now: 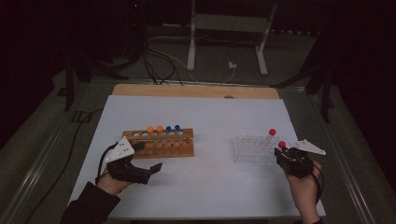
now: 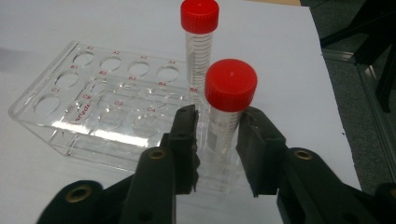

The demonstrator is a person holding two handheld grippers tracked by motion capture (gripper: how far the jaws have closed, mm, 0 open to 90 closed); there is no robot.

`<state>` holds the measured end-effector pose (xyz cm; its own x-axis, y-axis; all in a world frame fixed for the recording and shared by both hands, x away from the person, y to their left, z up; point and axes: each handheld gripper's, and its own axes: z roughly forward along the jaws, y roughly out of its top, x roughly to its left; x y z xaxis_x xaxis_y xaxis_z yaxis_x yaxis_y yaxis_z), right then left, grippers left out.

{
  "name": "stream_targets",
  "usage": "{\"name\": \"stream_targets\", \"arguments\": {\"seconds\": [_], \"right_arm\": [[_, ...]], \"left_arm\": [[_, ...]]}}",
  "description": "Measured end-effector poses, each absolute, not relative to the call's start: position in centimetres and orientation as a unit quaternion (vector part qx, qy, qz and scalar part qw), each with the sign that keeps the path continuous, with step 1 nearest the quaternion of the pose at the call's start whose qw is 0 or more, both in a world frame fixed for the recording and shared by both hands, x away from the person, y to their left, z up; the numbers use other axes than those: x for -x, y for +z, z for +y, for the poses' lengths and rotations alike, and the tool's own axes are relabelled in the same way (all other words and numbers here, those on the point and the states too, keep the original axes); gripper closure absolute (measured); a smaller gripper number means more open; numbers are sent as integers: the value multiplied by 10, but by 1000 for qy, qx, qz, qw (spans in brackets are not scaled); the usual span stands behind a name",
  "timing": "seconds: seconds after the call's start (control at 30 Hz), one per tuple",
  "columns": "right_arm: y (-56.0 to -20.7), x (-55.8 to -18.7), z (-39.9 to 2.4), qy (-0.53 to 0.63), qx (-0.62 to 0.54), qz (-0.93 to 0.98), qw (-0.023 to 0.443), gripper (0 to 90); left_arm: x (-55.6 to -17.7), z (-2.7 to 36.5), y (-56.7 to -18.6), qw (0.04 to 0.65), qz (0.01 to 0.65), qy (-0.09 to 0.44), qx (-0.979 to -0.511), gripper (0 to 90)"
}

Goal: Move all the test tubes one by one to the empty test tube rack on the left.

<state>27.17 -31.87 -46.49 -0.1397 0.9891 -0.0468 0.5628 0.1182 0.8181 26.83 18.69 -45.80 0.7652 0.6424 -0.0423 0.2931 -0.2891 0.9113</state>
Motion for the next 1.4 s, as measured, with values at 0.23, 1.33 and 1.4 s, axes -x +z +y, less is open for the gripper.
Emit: {"name": "stream_targets", "arguments": {"seconds": [0.23,1.33,1.4], "right_arm": [[-468,-278,-319,325,-576,680,315,717],[-427,-261,-313,354,-540,668,370,749],[-424,-258,-311,358,-535,668,374,749]], "left_arm": [[-269,186,-458,516,299,170,-785,29],[-269,185,-459,514,296,164,-788,29],[-269,184,-458,513,297,164,-788,29]]}}
